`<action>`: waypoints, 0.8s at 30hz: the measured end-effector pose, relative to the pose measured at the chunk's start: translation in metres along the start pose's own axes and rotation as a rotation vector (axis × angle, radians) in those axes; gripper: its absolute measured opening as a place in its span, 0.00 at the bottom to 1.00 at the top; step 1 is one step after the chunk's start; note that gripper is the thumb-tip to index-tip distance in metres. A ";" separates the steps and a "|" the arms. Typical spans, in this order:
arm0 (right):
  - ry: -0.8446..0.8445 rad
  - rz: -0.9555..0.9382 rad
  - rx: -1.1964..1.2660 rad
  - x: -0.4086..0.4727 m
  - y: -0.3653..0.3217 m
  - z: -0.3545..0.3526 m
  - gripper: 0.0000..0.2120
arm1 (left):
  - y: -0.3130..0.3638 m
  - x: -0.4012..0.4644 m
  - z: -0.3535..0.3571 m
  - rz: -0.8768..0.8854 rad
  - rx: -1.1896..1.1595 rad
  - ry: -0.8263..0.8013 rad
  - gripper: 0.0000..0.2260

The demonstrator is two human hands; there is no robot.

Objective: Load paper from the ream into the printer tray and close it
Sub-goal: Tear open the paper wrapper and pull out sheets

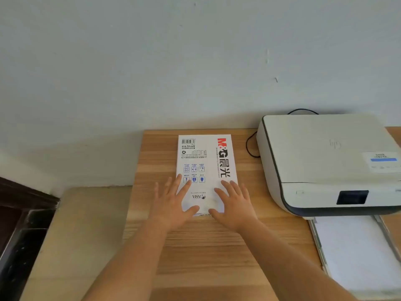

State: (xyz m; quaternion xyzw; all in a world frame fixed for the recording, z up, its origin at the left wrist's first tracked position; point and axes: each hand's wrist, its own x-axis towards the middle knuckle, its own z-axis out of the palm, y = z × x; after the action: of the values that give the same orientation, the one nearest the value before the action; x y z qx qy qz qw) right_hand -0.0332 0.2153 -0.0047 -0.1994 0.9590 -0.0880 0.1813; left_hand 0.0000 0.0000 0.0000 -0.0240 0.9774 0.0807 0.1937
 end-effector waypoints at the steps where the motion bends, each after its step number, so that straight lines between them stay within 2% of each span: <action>1: 0.015 0.012 0.015 0.000 0.000 0.001 0.33 | 0.001 -0.001 0.001 0.005 0.011 -0.002 0.38; 5: 0.069 0.049 0.055 0.004 0.001 0.010 0.24 | 0.001 -0.003 0.012 -0.003 0.003 0.010 0.38; 14: 0.174 0.081 0.093 0.017 -0.008 0.020 0.13 | -0.003 -0.024 0.022 -0.022 -0.023 0.017 0.38; 20: 0.192 0.115 0.018 0.027 -0.017 0.024 0.11 | -0.010 -0.040 0.021 -0.039 -0.084 0.031 0.39; 24: 0.184 0.113 -0.022 0.033 -0.017 0.026 0.12 | -0.016 -0.047 0.023 -0.039 -0.058 0.025 0.36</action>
State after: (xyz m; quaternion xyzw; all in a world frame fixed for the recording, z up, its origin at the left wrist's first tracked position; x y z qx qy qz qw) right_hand -0.0452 0.1835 -0.0345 -0.1380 0.9822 -0.0850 0.0948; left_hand 0.0535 -0.0110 -0.0055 -0.0495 0.9764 0.1051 0.1823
